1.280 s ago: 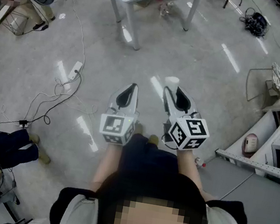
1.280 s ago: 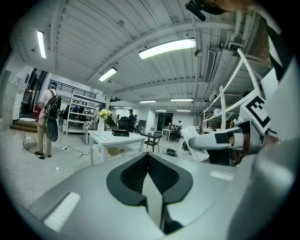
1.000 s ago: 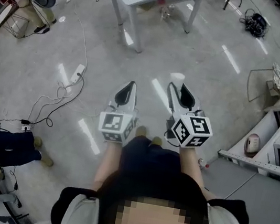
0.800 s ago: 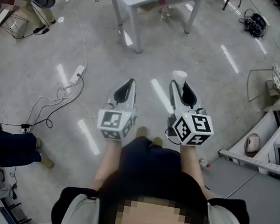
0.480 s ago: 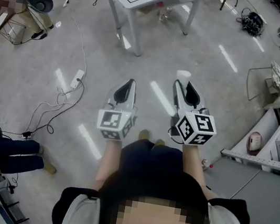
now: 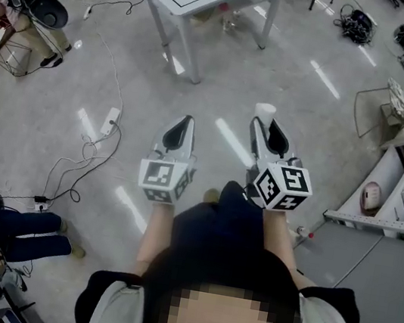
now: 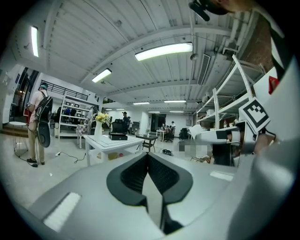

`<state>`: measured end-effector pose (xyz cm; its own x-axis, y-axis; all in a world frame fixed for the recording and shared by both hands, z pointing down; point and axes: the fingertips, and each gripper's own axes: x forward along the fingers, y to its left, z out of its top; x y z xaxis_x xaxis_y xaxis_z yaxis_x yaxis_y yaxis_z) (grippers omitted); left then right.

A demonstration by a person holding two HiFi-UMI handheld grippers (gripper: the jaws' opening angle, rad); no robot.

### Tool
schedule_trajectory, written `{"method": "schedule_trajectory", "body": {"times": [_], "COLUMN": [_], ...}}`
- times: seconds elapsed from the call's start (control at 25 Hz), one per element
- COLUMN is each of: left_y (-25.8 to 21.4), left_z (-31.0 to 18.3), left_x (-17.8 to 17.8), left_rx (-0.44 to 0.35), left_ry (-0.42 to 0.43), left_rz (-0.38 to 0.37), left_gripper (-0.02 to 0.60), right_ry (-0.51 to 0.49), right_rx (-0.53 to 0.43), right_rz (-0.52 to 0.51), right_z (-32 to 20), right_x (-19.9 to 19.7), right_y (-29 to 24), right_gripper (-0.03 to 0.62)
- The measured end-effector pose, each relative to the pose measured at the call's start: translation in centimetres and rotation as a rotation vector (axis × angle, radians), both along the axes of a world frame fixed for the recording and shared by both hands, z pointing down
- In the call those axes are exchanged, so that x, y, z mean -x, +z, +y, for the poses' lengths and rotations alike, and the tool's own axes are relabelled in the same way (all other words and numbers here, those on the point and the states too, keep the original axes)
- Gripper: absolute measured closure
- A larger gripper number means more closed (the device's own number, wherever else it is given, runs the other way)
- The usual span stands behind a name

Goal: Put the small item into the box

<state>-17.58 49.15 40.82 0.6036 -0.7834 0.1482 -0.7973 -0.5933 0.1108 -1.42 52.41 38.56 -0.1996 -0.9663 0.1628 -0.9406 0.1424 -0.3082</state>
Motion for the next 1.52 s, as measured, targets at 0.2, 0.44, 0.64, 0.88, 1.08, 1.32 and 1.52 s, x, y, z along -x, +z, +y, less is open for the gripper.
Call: {"method": "schedule_trajectory", "body": {"times": [0.2, 0.44, 0.64, 0.88, 1.08, 1.32, 1.52], "left_y": [0.3, 0.6, 0.9, 0.8, 0.7, 0.4, 0.1], "left_z": [0.1, -0.5, -2.0, -4.9, -7.3, -10.5, -13.1], "left_x": [-0.2, 0.1, 0.1, -0.5, -1.1, -2.0, -2.8], "left_rx": [0.003, 0.011, 0.019, 0.02, 0.015, 0.014, 0.013], "left_ry": [0.025, 0.033, 0.022, 0.023, 0.018, 0.009, 0.002], "left_rz": [-0.001, -0.004, -0.002, -0.005, -0.011, 0.0, 0.006], "left_gripper": [0.572, 0.573, 0.572, 0.572, 0.572, 0.573, 0.573], "right_ry": [0.011, 0.014, 0.006, 0.003, -0.004, -0.015, -0.022], "right_rx": [0.014, 0.034, 0.047, 0.044, 0.029, 0.02, 0.017], "right_rz": [-0.013, -0.02, -0.023, -0.027, -0.023, -0.001, 0.004], "right_z": [0.1, -0.3, -1.8, -4.9, -7.6, -11.0, -13.8], "right_x": [0.2, 0.3, 0.2, -0.4, -1.0, -1.9, -2.8], "right_y": [0.8, 1.5, 1.9, 1.8, 1.3, 0.6, 0.4], "right_gripper": [0.454, 0.454, 0.454, 0.454, 0.454, 0.454, 0.454]}}
